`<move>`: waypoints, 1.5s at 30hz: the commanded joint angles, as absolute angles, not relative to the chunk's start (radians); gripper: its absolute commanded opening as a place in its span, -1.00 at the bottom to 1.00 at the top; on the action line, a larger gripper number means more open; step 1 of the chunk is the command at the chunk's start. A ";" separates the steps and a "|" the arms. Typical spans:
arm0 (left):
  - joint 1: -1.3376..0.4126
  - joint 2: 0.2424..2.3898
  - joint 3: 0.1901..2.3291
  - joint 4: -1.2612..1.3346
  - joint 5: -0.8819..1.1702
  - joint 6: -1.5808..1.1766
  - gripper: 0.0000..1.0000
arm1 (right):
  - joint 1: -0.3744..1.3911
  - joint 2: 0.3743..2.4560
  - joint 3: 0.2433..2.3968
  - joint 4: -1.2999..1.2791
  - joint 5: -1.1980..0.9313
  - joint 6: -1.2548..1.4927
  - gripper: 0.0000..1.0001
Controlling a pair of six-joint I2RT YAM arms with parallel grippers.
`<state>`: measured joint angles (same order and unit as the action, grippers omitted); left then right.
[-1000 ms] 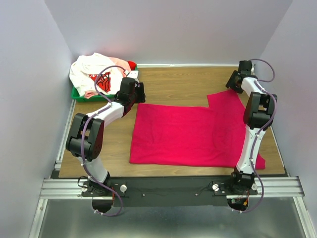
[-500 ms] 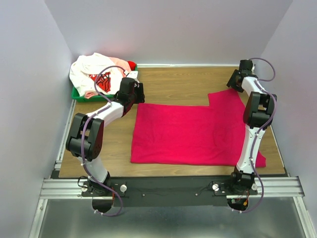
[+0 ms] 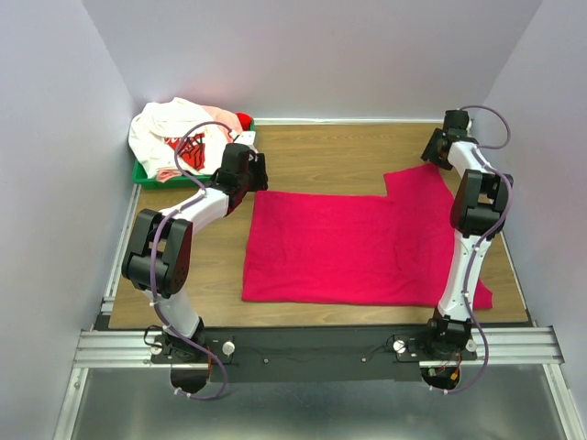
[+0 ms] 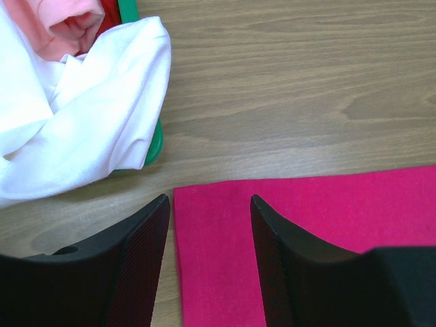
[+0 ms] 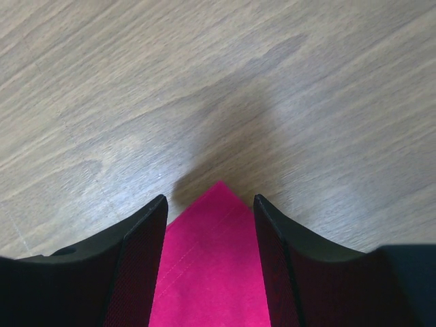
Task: Fold and stack the t-shirts
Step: Fold the tshirt
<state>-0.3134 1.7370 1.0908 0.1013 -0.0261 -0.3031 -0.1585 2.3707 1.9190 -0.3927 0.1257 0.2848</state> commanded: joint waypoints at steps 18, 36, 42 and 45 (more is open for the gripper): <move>-0.305 1.736 1.095 0.084 -0.044 -0.298 0.17 | -0.172 2.421 1.936 -0.405 0.104 0.265 -0.18; -0.305 1.830 1.209 0.020 -0.109 -0.268 0.11 | -0.238 2.344 1.790 -0.407 0.232 0.311 -0.99; -0.333 1.917 1.299 0.002 -0.100 -0.261 0.05 | -0.275 2.321 1.760 -0.405 0.261 0.308 -0.99; -0.348 1.942 1.337 -0.032 -0.106 -0.255 0.05 | -0.288 2.319 1.753 -0.405 0.268 0.311 -0.99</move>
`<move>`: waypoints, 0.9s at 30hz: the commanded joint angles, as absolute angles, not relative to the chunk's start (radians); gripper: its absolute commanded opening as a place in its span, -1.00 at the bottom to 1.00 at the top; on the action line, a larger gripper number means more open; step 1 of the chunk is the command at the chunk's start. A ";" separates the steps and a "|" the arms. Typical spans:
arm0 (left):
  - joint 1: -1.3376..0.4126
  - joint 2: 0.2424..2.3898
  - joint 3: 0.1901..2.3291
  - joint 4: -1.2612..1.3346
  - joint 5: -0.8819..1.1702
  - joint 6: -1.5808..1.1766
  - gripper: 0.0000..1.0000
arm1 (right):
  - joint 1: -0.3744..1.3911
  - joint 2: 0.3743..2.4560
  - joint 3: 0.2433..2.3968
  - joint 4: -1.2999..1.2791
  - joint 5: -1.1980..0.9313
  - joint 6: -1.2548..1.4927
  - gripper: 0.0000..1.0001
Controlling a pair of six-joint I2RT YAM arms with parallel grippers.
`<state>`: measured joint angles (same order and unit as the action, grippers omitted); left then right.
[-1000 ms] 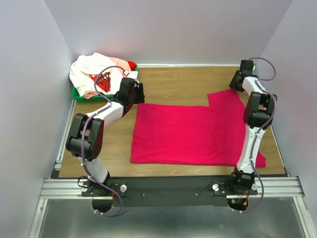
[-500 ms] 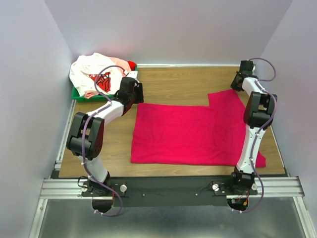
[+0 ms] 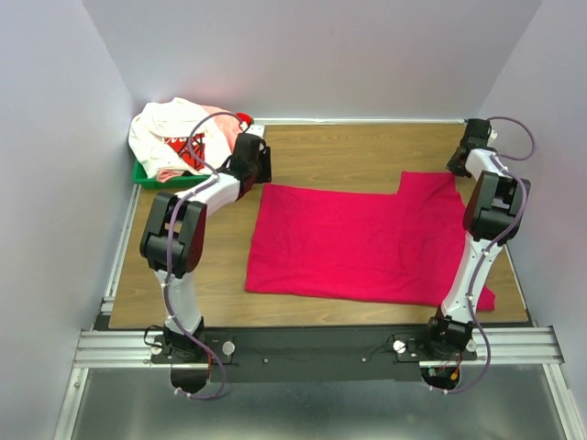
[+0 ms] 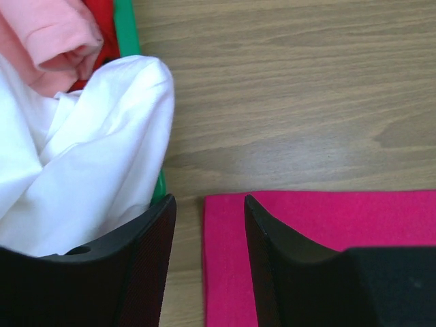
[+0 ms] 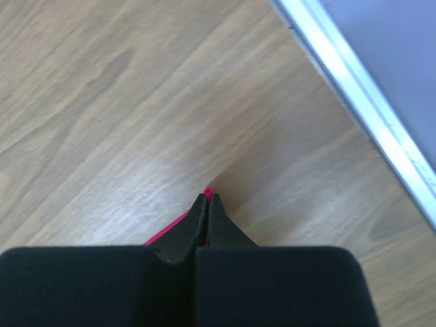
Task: Fold and stack the t-shirts
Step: Fold the tshirt
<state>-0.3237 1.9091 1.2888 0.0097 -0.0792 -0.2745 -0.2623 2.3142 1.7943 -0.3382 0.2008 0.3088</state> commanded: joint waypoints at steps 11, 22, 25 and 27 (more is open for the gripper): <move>-0.359 2.080 1.463 -0.110 -0.120 -0.244 0.02 | -0.305 2.319 1.746 -0.407 0.267 0.310 -0.99; -0.359 2.157 1.537 -0.176 -0.129 -0.242 -0.14 | -0.313 2.324 1.747 -0.407 0.255 0.313 -0.99; -0.360 2.151 1.529 -0.183 -0.140 -0.245 -0.15 | -0.313 2.325 1.750 -0.407 0.250 0.314 -0.99; -0.360 2.149 1.522 -0.183 -0.147 -0.247 -0.20 | -0.313 2.326 1.752 -0.407 0.242 0.318 -0.99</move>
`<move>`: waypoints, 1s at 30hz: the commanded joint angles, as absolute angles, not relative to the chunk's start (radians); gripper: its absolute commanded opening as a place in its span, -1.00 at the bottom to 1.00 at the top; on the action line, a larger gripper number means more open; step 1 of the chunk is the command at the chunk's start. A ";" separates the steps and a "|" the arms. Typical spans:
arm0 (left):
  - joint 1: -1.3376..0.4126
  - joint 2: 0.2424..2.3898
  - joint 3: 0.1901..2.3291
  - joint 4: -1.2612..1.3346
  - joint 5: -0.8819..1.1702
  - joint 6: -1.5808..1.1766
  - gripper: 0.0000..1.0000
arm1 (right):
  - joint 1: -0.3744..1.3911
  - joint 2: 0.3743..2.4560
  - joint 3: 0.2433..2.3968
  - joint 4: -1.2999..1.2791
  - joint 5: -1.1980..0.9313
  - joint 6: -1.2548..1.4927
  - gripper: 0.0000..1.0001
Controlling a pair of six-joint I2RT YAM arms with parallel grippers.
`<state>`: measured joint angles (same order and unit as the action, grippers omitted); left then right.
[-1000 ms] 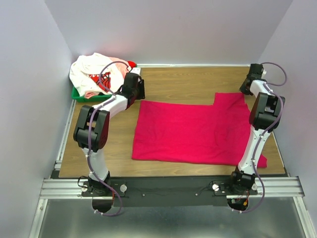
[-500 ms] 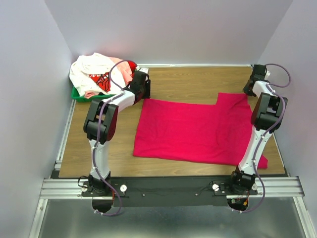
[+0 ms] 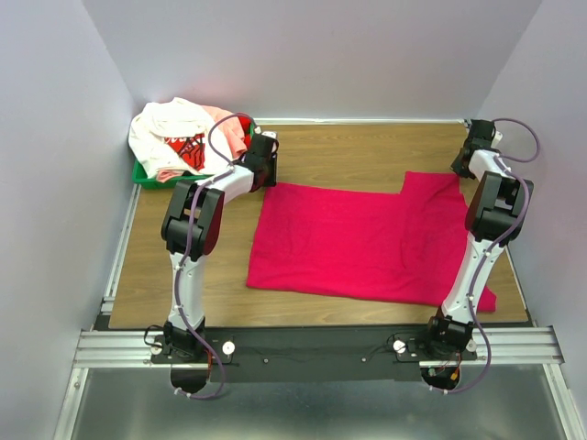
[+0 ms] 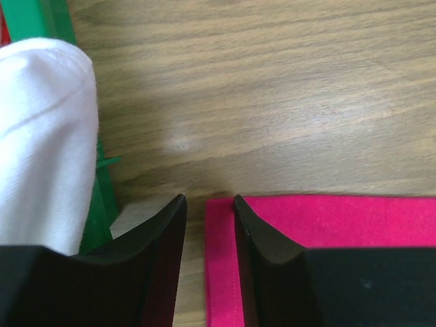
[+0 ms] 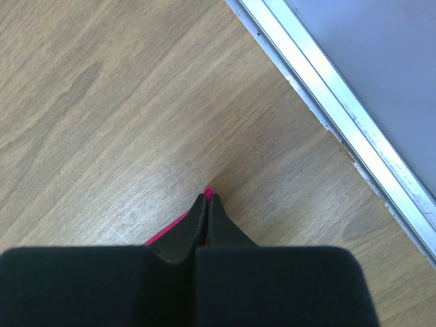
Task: Fold and stack the t-shirts
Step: Fold the tshirt
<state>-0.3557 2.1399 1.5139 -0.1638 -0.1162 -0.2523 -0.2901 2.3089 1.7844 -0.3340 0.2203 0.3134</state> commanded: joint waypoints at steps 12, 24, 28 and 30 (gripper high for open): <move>-0.362 2.160 1.545 -0.196 -0.121 -0.244 -0.36 | -0.313 2.321 1.744 -0.407 0.221 0.322 -0.99; -0.365 2.206 1.571 -0.199 -0.044 -0.242 -0.90 | -0.313 2.313 1.746 -0.407 0.190 0.327 -0.99; -0.364 2.207 1.577 -0.187 -0.031 -0.244 -1.00 | -0.313 2.307 1.750 -0.407 0.175 0.325 -0.99; -0.364 2.209 1.588 -0.183 -0.015 -0.242 -1.00 | -0.313 2.289 1.749 -0.407 0.151 0.328 -0.99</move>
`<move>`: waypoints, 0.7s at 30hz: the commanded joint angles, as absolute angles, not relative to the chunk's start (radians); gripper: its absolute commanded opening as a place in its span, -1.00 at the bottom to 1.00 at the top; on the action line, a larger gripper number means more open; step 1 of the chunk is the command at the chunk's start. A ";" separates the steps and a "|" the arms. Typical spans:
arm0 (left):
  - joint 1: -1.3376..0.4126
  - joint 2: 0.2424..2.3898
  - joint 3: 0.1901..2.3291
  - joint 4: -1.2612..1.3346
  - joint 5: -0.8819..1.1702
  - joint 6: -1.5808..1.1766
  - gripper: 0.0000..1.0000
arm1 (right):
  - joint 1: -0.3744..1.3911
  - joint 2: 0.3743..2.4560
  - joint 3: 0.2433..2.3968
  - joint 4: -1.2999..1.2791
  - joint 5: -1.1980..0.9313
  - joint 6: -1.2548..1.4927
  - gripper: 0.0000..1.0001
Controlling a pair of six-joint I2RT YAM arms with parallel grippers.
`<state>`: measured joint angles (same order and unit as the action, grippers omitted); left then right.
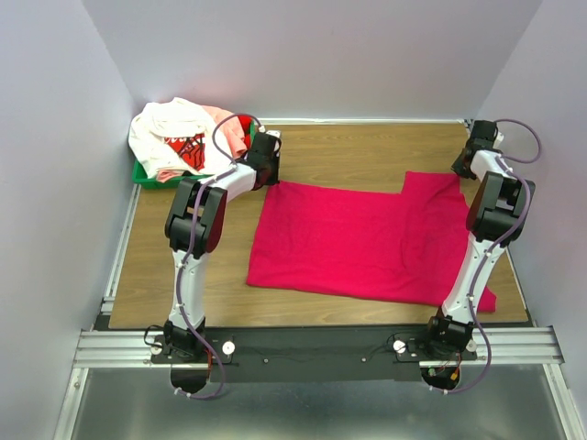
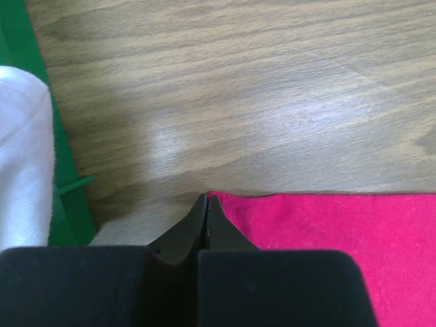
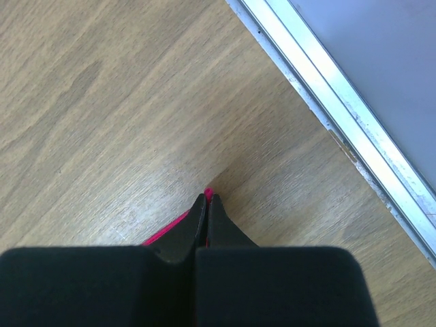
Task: Fold and stack the t-shirts
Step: Fold the tshirt
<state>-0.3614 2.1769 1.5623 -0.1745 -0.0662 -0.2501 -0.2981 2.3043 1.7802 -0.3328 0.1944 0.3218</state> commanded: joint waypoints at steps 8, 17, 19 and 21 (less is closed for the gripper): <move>-0.360 2.221 1.686 -0.172 0.024 -0.255 -1.00 | -0.311 2.203 1.747 -0.407 0.091 0.334 -0.99; -0.339 2.292 1.861 -0.218 0.058 -0.253 -1.00 | -0.311 2.065 1.691 -0.405 0.048 0.365 -0.99; -0.333 2.301 1.900 -0.218 0.067 -0.247 -1.00 | -0.311 2.037 1.674 -0.405 0.032 0.368 -0.99; -0.324 2.306 1.933 -0.215 0.072 -0.236 -1.00 | -0.311 1.997 1.663 -0.405 0.028 0.368 -0.99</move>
<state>-0.3447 2.2810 1.8671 -0.2077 0.0364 -0.2539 -0.3031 2.0621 1.6882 -0.3927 0.0677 0.3508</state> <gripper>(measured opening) 0.006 0.008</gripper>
